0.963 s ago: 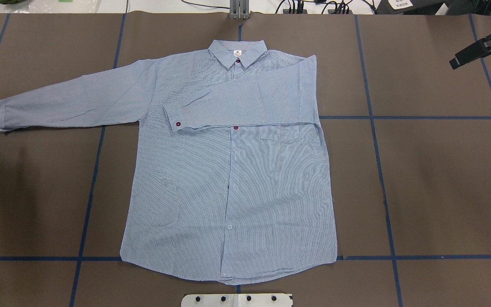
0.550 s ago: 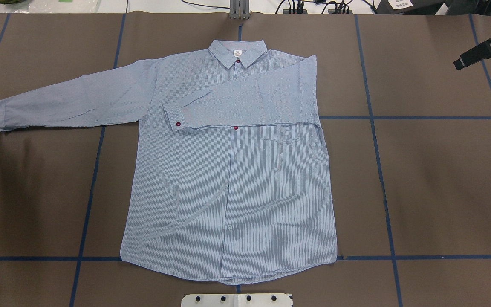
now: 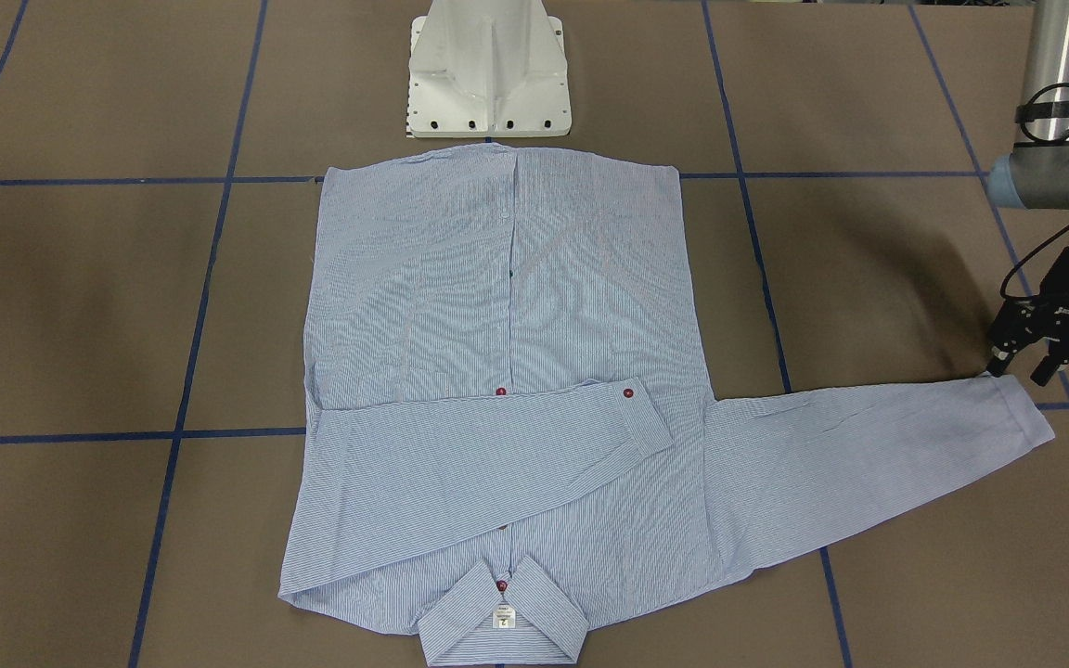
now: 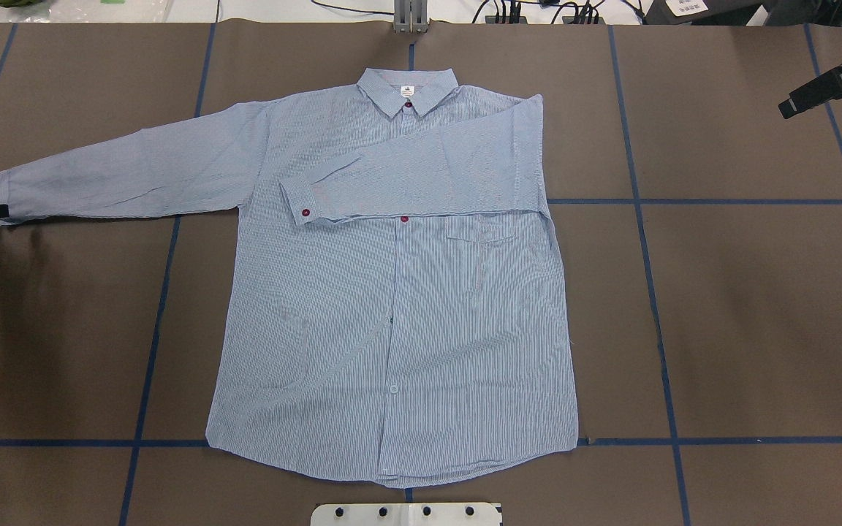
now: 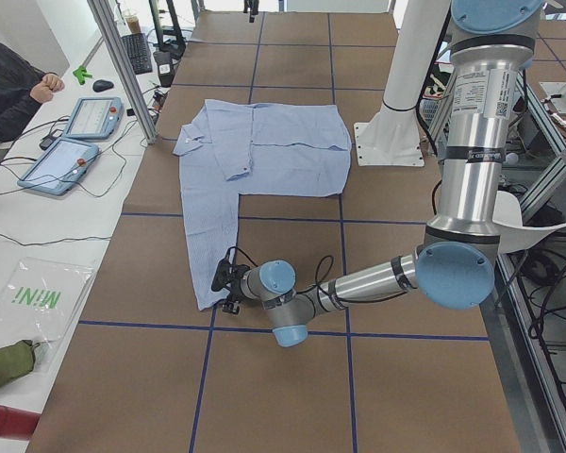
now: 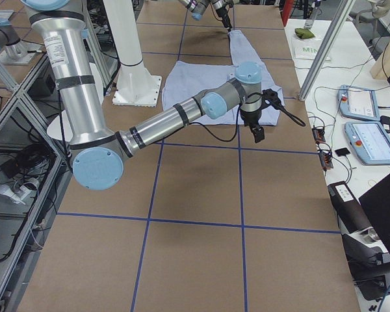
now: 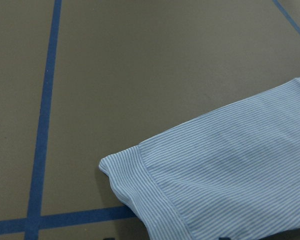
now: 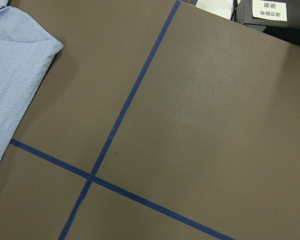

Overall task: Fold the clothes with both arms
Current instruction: 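Lower the left gripper to the cuff of the other sleeve and grasp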

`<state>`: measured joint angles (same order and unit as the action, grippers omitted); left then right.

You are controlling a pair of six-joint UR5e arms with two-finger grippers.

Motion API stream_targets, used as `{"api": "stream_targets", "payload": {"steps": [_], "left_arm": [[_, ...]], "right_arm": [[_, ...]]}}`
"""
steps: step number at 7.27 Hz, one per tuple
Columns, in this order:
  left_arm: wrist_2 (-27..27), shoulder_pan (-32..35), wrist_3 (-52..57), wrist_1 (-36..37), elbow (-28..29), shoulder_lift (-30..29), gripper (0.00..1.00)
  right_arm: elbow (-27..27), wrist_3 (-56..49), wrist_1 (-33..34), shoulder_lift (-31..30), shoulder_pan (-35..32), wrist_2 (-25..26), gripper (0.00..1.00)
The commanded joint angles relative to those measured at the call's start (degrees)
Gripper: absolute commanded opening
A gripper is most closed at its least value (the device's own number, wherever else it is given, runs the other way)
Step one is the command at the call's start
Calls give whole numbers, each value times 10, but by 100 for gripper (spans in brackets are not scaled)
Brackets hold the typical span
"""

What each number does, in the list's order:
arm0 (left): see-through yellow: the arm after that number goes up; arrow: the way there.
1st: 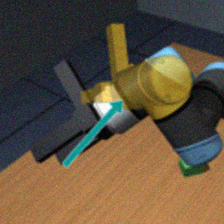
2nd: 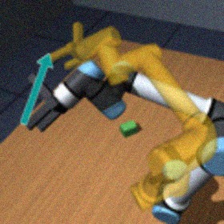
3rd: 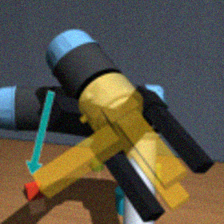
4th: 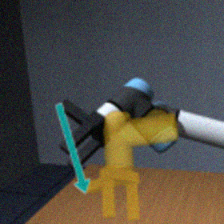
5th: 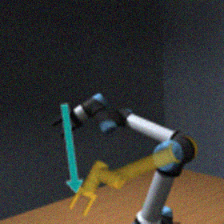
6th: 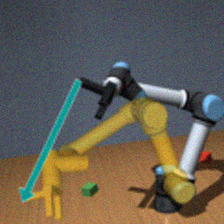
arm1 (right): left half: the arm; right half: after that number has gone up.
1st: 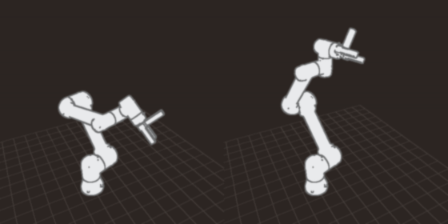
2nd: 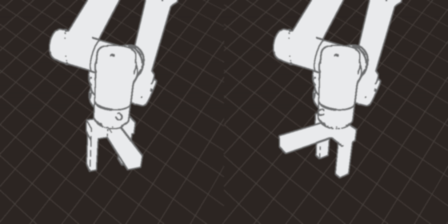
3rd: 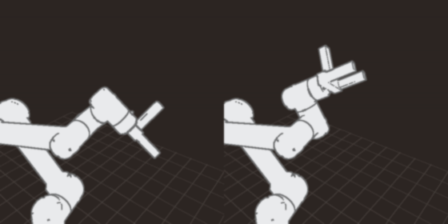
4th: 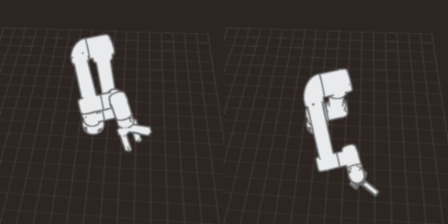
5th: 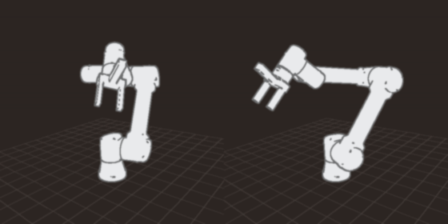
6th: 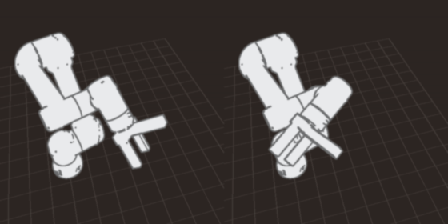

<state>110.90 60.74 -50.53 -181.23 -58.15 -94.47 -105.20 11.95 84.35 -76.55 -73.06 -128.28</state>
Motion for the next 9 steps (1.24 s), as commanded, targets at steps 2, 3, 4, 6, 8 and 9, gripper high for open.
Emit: {"api": "stream_targets", "payload": {"steps": [2, 3, 4, 6, 8, 9], "left_arm": [[-2, -4, 1, 1, 26, -25, 66], [-1, -4, 1, 0, 25, -25, 52], [-1, -4, 3, 0, 25, -22, 34], [1, -4, 7, -7, 20, -6, 9], [4, -3, 8, -19, 9, 5, 0], [21, -3, 8, -15, -9, 9, 0]], "right_arm": [[-1, 0, -1, 0, -1, 0, 100], [-1, 0, -1, 0, 0, 0, 100], [-2, 0, -1, 0, -1, 0, 100], [-2, 1, -1, -1, 0, 0, 100], [-2, 1, -1, -1, 0, 0, 100], [-2, 1, -1, -2, 0, 0, 100]]}}
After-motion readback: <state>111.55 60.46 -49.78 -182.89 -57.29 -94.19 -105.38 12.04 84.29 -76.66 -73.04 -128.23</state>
